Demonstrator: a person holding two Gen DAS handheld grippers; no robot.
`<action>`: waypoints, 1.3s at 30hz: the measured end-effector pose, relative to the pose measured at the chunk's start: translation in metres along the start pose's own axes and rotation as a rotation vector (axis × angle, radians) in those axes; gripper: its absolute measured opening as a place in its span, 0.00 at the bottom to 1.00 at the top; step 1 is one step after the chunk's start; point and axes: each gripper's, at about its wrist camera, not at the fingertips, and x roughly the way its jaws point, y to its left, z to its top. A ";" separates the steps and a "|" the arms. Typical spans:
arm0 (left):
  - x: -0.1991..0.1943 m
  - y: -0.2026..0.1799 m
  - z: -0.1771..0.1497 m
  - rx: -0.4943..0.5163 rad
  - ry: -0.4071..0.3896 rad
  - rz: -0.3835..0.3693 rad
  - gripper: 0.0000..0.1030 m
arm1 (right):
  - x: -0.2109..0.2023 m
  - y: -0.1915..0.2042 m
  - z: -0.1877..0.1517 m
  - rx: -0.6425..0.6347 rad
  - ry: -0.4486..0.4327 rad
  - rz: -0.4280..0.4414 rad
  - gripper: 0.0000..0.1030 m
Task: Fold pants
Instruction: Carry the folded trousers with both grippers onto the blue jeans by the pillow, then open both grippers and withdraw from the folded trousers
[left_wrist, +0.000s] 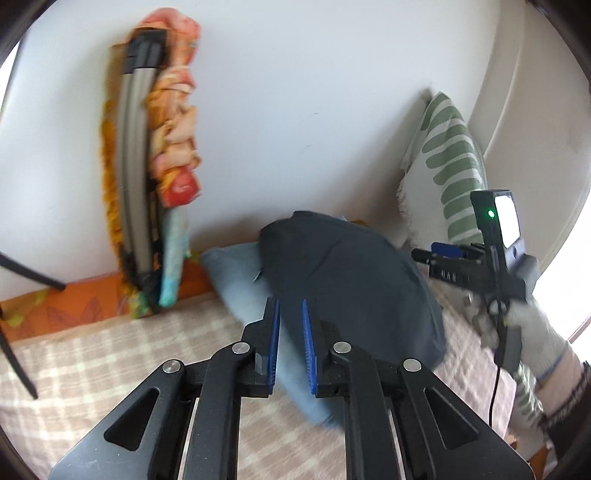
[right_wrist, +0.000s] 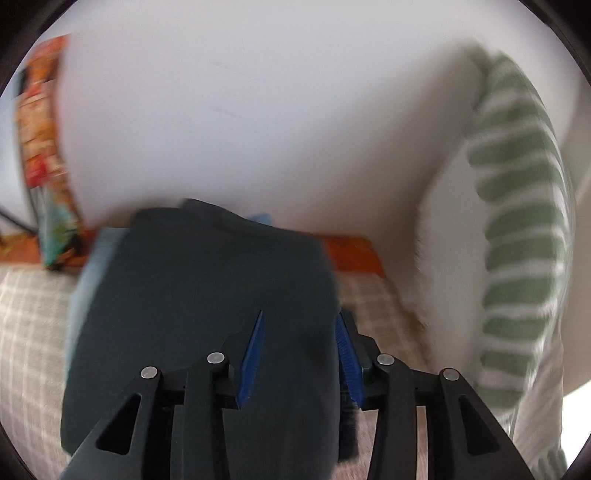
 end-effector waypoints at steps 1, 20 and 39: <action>-0.005 0.003 -0.003 0.003 0.004 0.002 0.15 | -0.003 -0.005 -0.002 0.028 -0.012 0.017 0.55; -0.131 -0.014 -0.046 0.040 -0.093 0.057 0.68 | -0.159 0.004 -0.085 0.080 -0.212 0.140 0.87; -0.229 -0.082 -0.115 0.131 -0.150 0.050 0.78 | -0.284 0.036 -0.169 0.034 -0.325 0.172 1.00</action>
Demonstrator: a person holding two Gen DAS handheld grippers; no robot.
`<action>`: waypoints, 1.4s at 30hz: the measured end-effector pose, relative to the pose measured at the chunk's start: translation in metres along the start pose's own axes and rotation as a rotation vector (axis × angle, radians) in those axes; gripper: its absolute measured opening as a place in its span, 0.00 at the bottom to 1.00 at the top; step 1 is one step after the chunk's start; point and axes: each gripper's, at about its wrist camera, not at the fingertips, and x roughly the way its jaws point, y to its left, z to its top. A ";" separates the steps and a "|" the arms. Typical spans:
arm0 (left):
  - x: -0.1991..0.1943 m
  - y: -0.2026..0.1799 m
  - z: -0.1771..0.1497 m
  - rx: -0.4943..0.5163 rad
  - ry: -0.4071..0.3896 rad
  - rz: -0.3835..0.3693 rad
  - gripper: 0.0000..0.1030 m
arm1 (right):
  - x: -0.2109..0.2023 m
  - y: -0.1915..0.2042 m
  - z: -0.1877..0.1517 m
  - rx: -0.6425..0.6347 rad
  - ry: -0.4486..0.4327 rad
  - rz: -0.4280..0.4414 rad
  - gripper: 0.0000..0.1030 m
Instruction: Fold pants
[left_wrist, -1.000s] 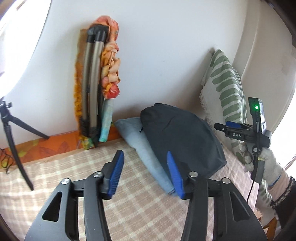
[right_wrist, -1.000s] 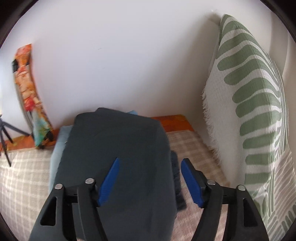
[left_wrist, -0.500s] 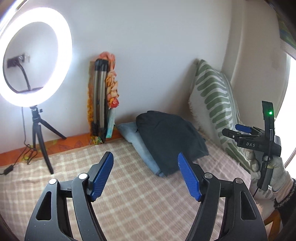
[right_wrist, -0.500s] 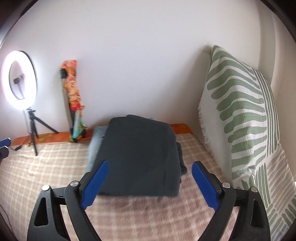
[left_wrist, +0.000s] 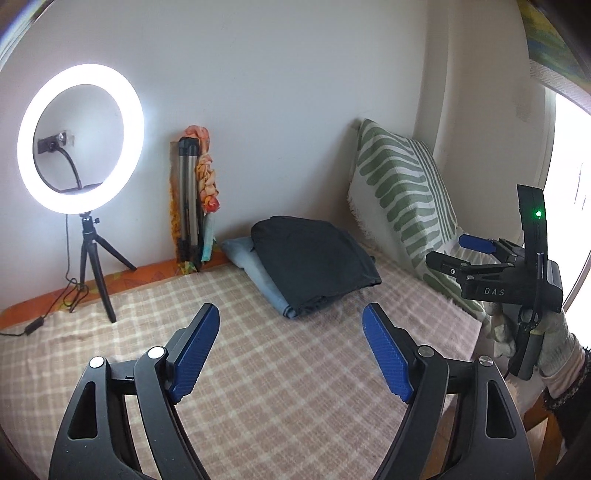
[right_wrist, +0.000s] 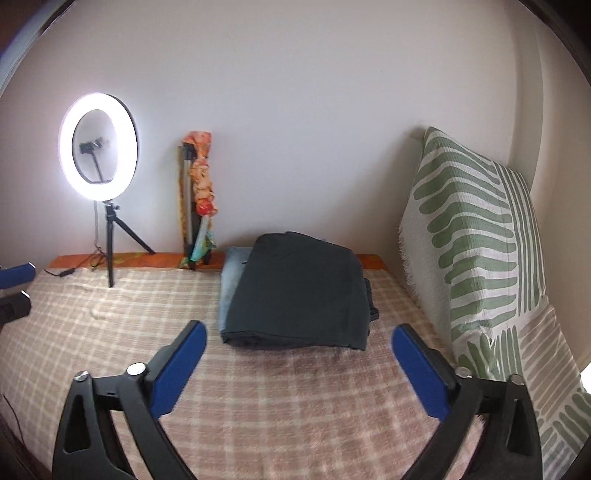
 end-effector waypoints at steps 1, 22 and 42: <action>-0.003 -0.001 -0.001 0.000 -0.001 -0.002 0.78 | -0.004 0.002 -0.002 0.004 -0.004 0.003 1.00; -0.044 -0.039 -0.059 0.032 0.019 0.056 0.87 | -0.083 0.042 -0.052 0.088 -0.041 -0.051 1.00; -0.056 -0.040 -0.064 0.026 -0.007 0.084 0.98 | -0.095 0.052 -0.058 0.124 -0.070 -0.046 1.00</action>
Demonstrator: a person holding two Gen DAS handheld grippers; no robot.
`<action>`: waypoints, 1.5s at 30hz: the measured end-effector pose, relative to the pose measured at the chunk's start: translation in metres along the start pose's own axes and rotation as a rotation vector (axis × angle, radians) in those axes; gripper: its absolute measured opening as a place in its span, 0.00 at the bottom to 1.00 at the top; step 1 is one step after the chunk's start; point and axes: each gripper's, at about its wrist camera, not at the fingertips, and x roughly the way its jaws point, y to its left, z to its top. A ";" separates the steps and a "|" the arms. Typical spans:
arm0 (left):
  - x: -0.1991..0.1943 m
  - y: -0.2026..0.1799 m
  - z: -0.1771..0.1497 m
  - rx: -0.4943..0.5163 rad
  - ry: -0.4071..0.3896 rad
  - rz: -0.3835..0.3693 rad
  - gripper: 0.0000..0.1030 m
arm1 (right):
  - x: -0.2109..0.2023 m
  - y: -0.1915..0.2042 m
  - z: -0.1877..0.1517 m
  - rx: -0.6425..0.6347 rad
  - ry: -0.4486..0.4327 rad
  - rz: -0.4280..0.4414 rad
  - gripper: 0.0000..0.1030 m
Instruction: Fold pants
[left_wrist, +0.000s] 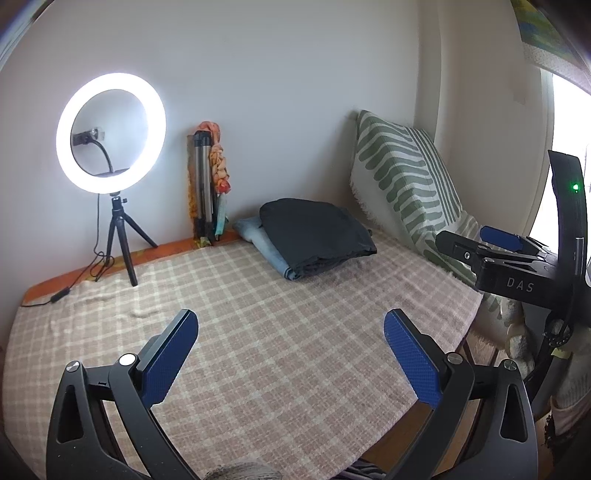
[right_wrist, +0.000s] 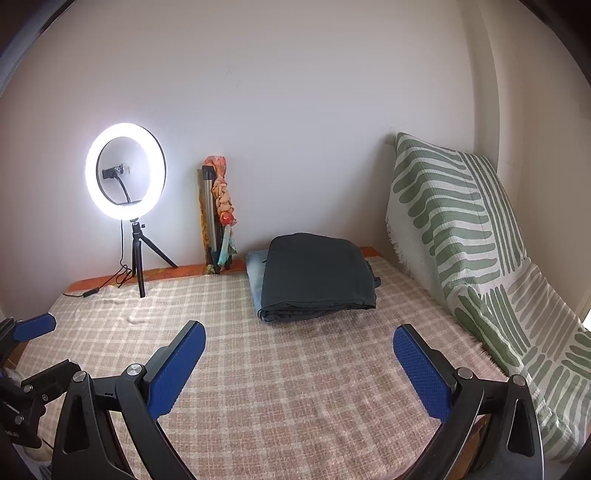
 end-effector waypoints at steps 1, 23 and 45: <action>0.000 0.001 0.000 -0.004 0.002 -0.004 0.98 | 0.000 0.000 0.000 0.000 0.000 0.001 1.00; -0.002 0.001 -0.001 -0.005 0.011 -0.016 0.98 | 0.002 0.007 -0.001 -0.009 0.003 0.011 1.00; -0.003 0.003 -0.001 0.005 0.010 -0.012 0.98 | 0.002 0.008 -0.003 -0.010 0.006 0.020 1.00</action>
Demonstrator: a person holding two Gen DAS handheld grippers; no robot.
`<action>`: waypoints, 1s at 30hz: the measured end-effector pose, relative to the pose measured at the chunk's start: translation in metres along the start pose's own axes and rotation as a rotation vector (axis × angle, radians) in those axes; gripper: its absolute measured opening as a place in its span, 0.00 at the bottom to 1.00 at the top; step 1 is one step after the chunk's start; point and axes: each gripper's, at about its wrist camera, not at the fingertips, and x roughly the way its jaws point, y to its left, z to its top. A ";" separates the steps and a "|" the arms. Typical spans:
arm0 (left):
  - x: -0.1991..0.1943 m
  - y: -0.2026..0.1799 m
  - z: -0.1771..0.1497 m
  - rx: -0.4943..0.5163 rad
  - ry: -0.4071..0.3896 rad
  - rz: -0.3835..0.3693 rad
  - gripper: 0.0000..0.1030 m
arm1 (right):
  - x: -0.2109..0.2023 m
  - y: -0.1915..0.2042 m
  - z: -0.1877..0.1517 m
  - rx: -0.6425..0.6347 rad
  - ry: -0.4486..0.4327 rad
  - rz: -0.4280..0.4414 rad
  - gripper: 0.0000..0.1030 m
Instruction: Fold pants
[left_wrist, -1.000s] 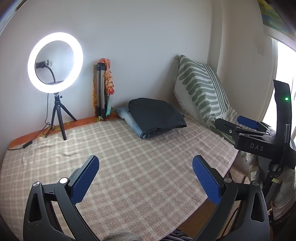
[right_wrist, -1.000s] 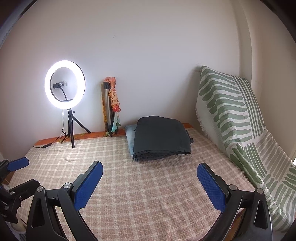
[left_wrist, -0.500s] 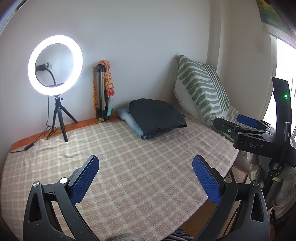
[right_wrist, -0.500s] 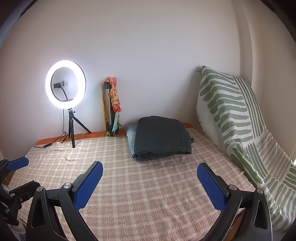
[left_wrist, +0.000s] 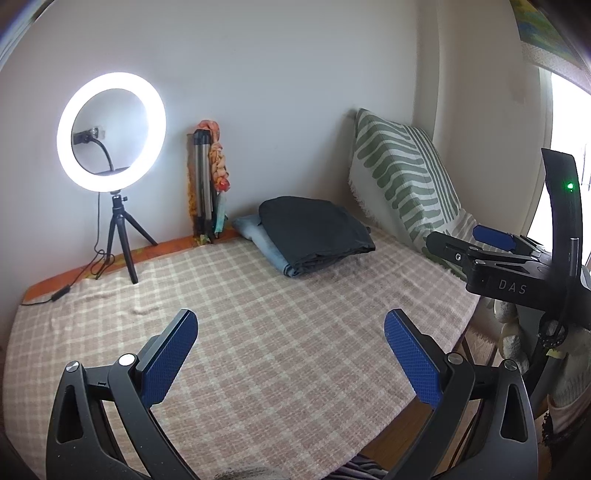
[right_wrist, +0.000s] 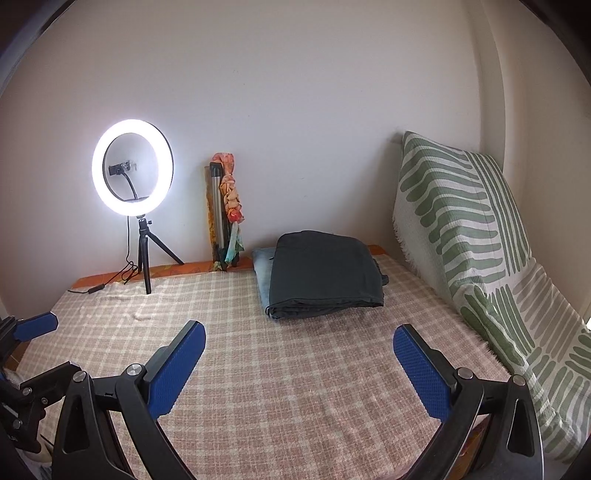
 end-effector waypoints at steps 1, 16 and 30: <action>0.000 0.000 0.000 0.000 0.000 0.001 0.98 | 0.000 0.000 0.000 0.000 0.000 0.001 1.00; -0.001 0.001 0.000 0.006 -0.005 0.003 0.99 | 0.002 0.002 0.000 -0.005 0.005 0.009 1.00; -0.001 0.000 -0.001 0.008 -0.009 0.005 0.99 | 0.002 0.003 -0.002 -0.009 0.007 0.017 1.00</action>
